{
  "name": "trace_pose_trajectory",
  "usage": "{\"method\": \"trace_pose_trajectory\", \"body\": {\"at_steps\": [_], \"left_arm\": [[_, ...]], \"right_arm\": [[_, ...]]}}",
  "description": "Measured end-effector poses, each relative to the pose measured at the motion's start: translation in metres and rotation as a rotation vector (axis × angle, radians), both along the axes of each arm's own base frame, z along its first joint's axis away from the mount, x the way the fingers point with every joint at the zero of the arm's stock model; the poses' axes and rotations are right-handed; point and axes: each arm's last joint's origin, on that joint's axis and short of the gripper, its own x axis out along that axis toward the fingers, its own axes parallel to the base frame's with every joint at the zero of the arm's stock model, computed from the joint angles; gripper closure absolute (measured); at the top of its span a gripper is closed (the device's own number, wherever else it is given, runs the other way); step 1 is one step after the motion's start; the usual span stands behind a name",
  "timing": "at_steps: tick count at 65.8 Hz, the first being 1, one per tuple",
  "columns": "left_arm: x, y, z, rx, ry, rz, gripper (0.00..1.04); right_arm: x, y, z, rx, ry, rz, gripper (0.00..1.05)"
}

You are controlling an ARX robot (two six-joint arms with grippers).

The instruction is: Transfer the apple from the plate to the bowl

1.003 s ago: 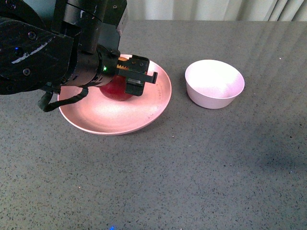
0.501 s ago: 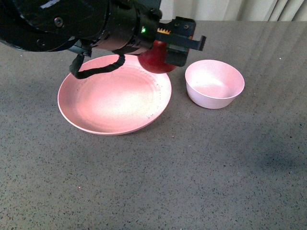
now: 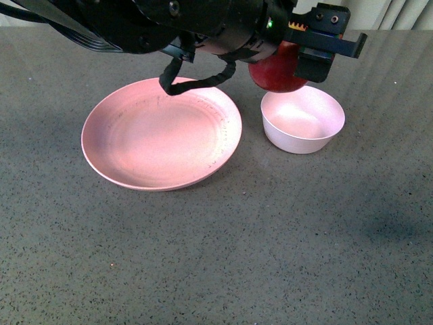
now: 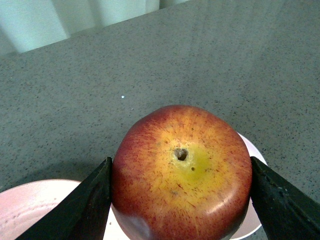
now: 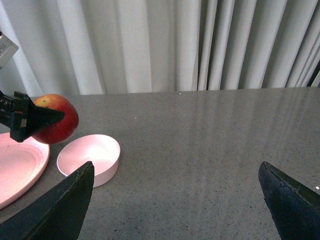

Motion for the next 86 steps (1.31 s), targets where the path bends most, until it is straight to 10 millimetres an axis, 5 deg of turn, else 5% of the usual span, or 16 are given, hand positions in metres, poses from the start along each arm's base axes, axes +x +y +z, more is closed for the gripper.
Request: {"method": "trace_pose_trajectory", "body": {"at_steps": [86], "left_arm": [[0.004,-0.034,-0.038,0.039,0.054,-0.001,0.33]], "right_arm": [[0.000,0.000,0.000,0.000,0.000,0.000,0.09]]}}
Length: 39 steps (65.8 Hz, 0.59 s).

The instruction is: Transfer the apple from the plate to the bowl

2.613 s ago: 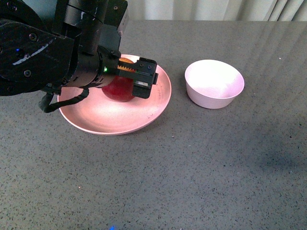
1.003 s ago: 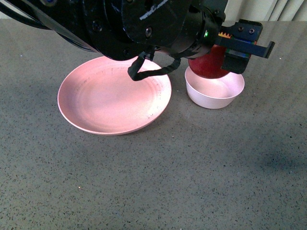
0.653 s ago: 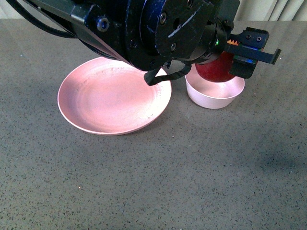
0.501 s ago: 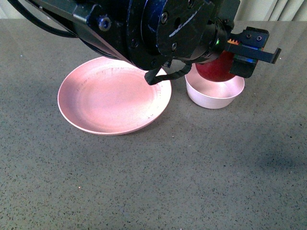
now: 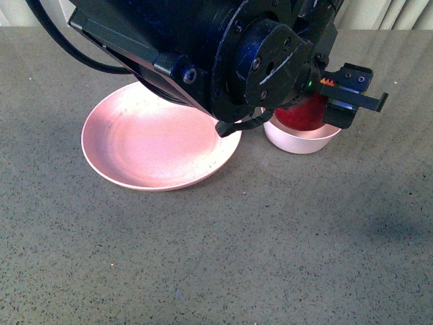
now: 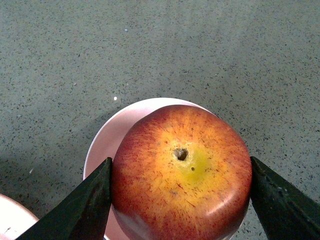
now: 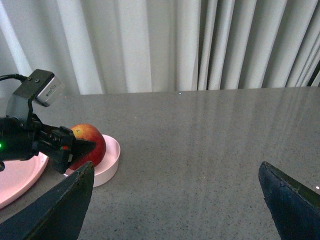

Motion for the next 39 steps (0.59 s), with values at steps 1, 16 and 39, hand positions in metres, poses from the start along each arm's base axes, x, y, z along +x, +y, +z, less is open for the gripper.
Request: {"method": "trace_pose_trajectory", "body": {"at_steps": [1,16,39], "left_arm": [[0.000,0.000,0.000,0.001,0.000,0.001,0.31],[0.003,0.001,0.002,0.001,-0.011,0.017,0.09],[0.005,0.025,0.021,-0.049,-0.029,0.092,0.09]], "right_arm": [[0.000,0.000,0.000,0.000,0.000,0.000,0.09],[0.000,0.000,0.000,0.000,0.000,0.000,0.09],[0.000,0.000,0.000,0.000,0.000,0.000,0.09]]}}
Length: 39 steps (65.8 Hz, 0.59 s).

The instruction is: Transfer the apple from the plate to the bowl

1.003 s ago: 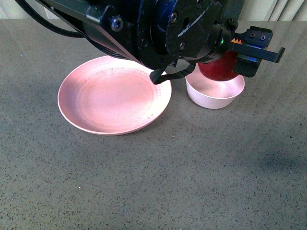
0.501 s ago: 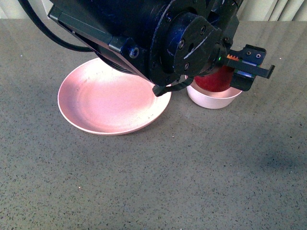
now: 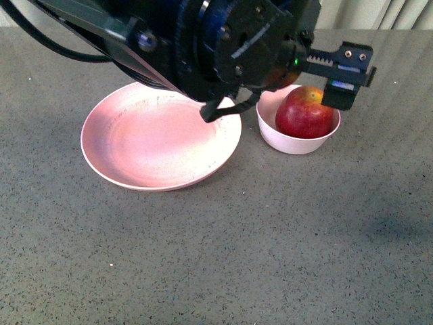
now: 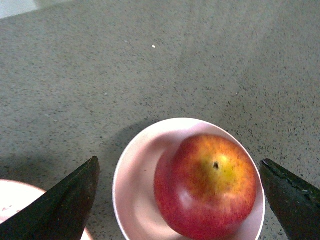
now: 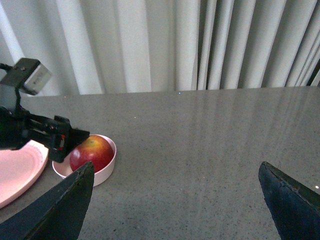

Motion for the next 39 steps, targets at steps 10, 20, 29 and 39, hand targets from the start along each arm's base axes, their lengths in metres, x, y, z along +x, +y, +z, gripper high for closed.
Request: {"method": "trace_pose_trajectory", "body": {"at_steps": [10,20,29,39], "left_arm": [[-0.001,0.035,0.026,-0.049,-0.040,0.071,0.09],[-0.004,0.084,0.040,-0.068,-0.063,0.155,0.09],[-0.013,0.129,0.038,-0.074,-0.052,0.223,0.09],[-0.036,0.160,0.031,-0.053,-0.387,0.524,0.33]], "right_arm": [[0.000,0.000,0.000,0.000,0.000,0.000,0.09],[0.000,0.000,0.000,0.000,0.000,0.000,0.09],[0.000,0.000,0.000,0.000,0.000,0.000,0.09],[0.000,0.000,0.000,0.000,0.000,0.002,0.09]]}}
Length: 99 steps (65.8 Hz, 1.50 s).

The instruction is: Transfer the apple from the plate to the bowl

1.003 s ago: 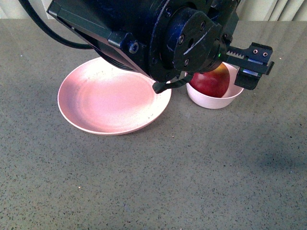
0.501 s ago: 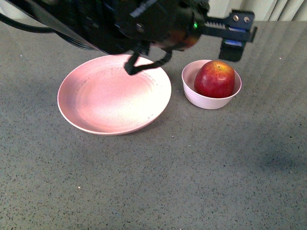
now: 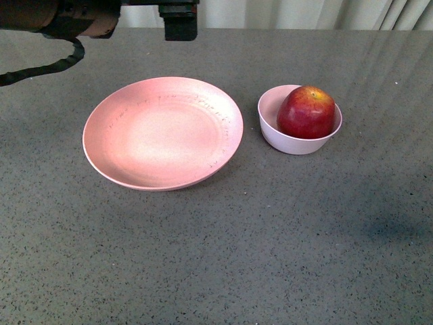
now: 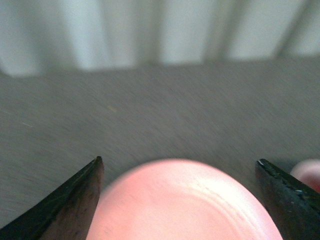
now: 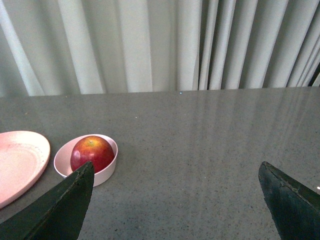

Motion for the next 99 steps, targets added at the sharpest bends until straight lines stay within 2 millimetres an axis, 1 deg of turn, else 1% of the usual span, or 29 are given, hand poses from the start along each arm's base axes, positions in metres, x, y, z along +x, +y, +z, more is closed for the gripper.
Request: {"method": "trace_pose_trajectory", "body": {"at_steps": [4,7,11,14,16,24,33,47,59,62,68,81,88,99], "left_arm": [[-0.020,0.020,-0.003,0.002,-0.048,0.030,0.46],[-0.031,0.030,-0.002,0.005,-0.059,0.033,0.53],[-0.051,0.048,0.001,0.008,-0.068,0.037,0.69],[-0.060,0.055,0.000,0.011,-0.065,0.040,0.76],[-0.068,0.062,-0.001,0.014,-0.060,0.045,0.83],[-0.090,0.076,-0.001,0.013,-0.058,0.038,1.04],[-0.112,0.088,-0.001,0.019,-0.057,0.035,1.03],[-0.138,0.101,-0.002,0.020,-0.053,0.041,1.03],[-0.157,0.107,-0.001,0.020,-0.052,0.039,1.03],[-0.161,0.112,-0.001,0.019,-0.052,0.019,1.03],[-0.168,0.119,0.000,0.019,-0.053,0.049,1.03],[-0.182,0.119,0.000,0.020,-0.056,0.041,1.03],[-0.190,0.119,0.004,0.020,-0.068,0.041,1.03],[-0.197,0.119,0.007,0.020,-0.076,0.041,1.03]], "right_arm": [[0.000,0.000,0.000,0.000,0.000,-0.003,0.09],[0.000,0.000,0.000,0.000,0.000,-0.002,0.09],[0.000,0.000,0.000,0.000,0.000,-0.002,0.09],[0.000,0.000,0.000,0.000,0.000,-0.002,0.09],[0.000,0.000,0.000,0.000,0.000,-0.002,0.09],[0.000,0.000,0.000,0.000,0.000,-0.002,0.09],[0.000,0.000,0.000,0.000,0.000,-0.002,0.09],[0.000,0.000,0.000,0.000,0.000,-0.002,0.09],[0.000,0.000,0.000,0.000,0.000,-0.002,0.09],[0.000,0.000,0.000,0.000,0.000,-0.002,0.09],[0.000,0.000,0.000,0.000,0.000,-0.002,0.09],[0.000,0.000,0.000,0.000,0.000,-0.002,0.09],[0.000,0.000,0.000,0.000,0.000,-0.002,0.09],[0.000,0.000,0.000,0.000,0.000,-0.002,0.09]]}}
